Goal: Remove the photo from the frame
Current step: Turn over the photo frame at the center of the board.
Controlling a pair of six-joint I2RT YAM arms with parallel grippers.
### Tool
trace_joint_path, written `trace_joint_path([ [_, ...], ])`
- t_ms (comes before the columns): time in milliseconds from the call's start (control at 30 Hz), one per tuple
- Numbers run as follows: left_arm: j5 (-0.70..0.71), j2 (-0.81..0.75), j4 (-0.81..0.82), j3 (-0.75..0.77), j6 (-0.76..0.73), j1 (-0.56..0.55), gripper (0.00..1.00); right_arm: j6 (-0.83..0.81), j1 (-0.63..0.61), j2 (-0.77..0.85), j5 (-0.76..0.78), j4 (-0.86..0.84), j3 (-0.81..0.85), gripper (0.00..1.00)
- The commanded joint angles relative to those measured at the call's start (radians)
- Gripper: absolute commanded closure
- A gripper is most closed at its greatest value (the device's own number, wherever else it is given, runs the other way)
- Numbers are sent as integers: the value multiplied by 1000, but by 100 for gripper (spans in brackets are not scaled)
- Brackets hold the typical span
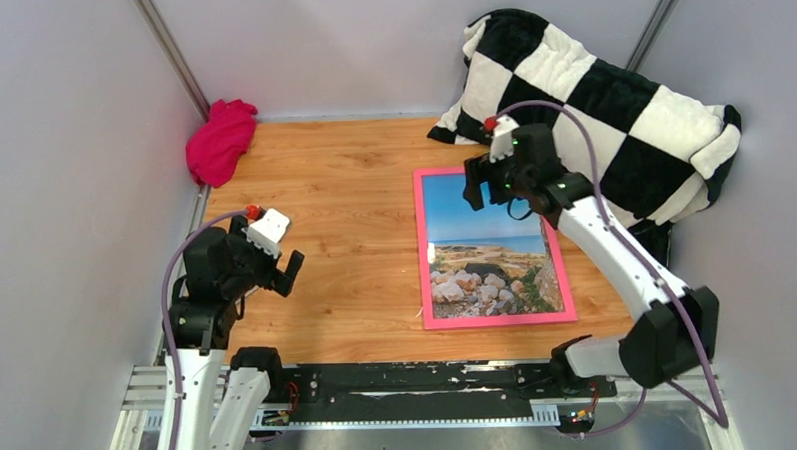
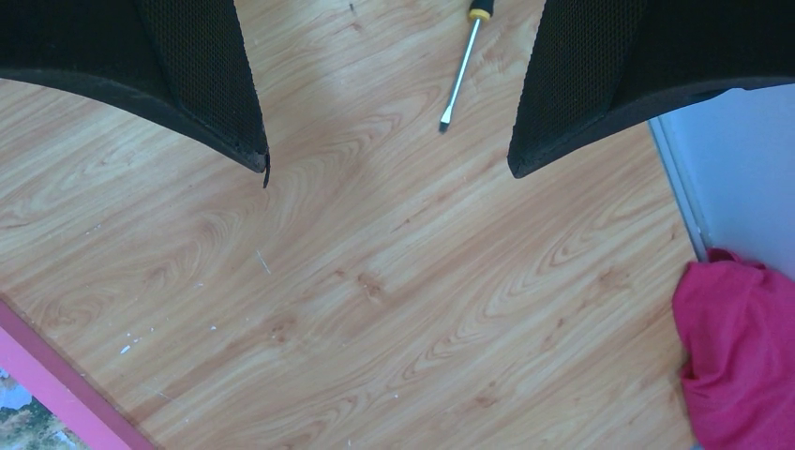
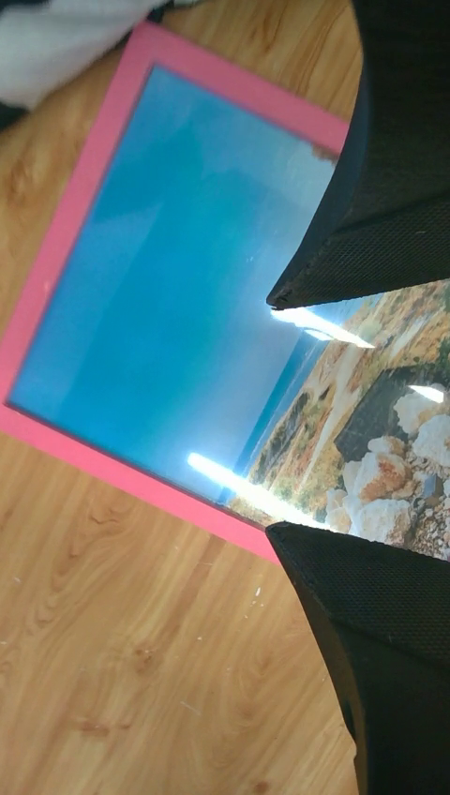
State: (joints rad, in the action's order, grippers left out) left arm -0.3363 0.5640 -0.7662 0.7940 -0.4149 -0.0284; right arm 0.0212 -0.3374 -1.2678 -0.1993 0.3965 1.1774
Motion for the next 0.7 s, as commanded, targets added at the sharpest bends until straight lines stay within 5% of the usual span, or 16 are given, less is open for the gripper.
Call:
trace_joint_path([
  [0,1,-36,-2,-2,4,5,0,2,-109,-131,75,52,69,15],
  [667,19,-88,24,-26,10,5,0,333,-403,-545,453,143,281,16],
])
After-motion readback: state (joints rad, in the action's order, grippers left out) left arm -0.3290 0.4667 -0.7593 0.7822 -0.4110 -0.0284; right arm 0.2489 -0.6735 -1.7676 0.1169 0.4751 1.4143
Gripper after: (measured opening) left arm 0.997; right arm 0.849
